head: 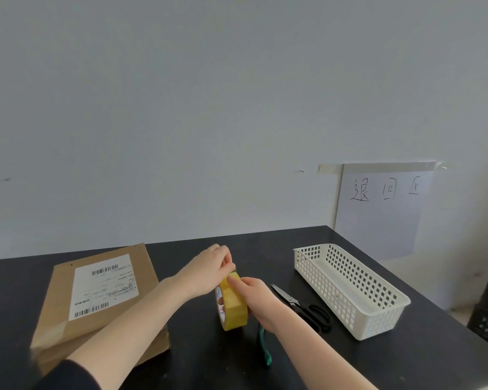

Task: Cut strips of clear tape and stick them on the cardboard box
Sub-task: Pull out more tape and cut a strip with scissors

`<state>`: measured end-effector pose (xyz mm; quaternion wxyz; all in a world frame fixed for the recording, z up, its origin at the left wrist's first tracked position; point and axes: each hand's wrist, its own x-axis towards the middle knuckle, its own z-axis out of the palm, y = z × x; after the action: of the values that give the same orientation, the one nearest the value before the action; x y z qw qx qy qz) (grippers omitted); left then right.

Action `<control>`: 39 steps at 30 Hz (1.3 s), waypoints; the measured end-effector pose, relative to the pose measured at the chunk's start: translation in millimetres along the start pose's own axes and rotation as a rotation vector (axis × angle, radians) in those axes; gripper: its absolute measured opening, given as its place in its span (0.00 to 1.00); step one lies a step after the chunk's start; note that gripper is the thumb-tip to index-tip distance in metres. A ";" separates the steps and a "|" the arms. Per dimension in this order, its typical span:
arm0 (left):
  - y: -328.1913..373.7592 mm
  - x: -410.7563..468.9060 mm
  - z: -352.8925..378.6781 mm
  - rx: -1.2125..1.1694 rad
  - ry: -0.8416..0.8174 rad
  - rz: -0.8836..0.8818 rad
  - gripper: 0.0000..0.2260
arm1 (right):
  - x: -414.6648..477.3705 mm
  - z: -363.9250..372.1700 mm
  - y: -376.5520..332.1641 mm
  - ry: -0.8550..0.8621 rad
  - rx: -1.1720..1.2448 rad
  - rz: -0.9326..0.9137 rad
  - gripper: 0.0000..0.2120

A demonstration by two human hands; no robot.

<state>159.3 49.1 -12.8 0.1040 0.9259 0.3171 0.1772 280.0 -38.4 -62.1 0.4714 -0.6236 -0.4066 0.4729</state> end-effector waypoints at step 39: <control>7.1 -3.1 -15.1 -0.007 0.076 0.018 0.07 | 2.1 -12.4 25.2 -0.199 0.013 -0.077 0.19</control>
<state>155.0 42.9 2.3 0.0933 0.9208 0.3121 0.2144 294.1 -44.5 -85.7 0.4505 -0.5543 -0.4721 0.5166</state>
